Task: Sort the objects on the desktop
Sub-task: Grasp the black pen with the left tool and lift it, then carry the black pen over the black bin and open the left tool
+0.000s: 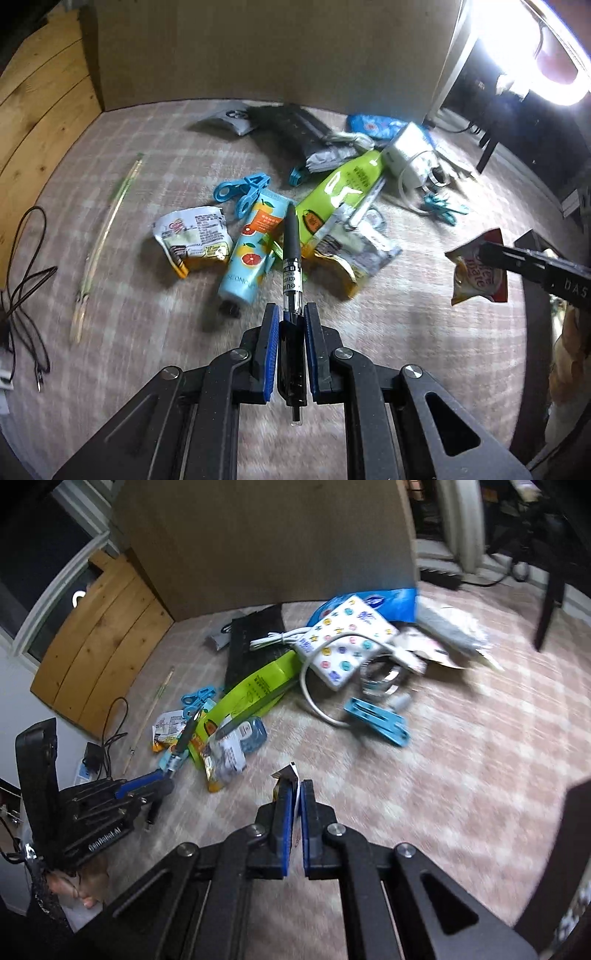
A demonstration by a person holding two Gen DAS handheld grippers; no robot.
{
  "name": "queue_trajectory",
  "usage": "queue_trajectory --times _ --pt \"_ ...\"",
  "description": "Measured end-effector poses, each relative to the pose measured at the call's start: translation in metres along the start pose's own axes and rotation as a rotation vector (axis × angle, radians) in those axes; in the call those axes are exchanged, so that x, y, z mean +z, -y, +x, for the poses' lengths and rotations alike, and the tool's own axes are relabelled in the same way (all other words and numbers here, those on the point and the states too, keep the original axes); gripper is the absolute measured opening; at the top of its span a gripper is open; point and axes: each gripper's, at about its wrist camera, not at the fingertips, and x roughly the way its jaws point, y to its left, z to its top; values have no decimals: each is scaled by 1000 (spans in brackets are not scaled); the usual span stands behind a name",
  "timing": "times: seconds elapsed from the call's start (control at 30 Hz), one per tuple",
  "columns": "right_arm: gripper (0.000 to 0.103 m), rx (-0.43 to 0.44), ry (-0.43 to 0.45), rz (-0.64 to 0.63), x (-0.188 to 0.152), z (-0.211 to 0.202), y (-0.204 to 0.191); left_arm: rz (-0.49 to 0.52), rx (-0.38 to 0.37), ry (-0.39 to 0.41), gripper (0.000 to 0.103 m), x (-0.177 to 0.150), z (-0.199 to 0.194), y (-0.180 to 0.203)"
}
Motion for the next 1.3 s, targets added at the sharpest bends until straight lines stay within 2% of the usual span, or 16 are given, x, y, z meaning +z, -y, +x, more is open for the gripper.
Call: queue_trajectory --times 0.27,0.47,0.6,0.63,0.77,1.03,1.13,1.3 --pt "5 -27 84 76 -29 -61 23 33 0 31 10 -14 -23 26" --pt "5 -60 117 96 -56 -95 37 91 53 -26 10 -32 -3 40" --pt "5 -68 125 114 -72 -112 47 89 70 -93 11 -38 18 40" --pt "5 -72 126 118 -75 -115 48 96 84 -102 14 -38 23 41" --pt "5 -90 136 130 -86 -131 54 111 99 -83 10 -34 28 47" --pt "5 -128 200 167 -105 -173 70 72 18 -30 10 -37 -10 73" --pt "5 -141 231 191 -114 -195 82 82 -38 -6 10 -37 -31 96" --pt "5 -187 264 241 -138 -230 105 167 -115 41 10 -41 -61 158"
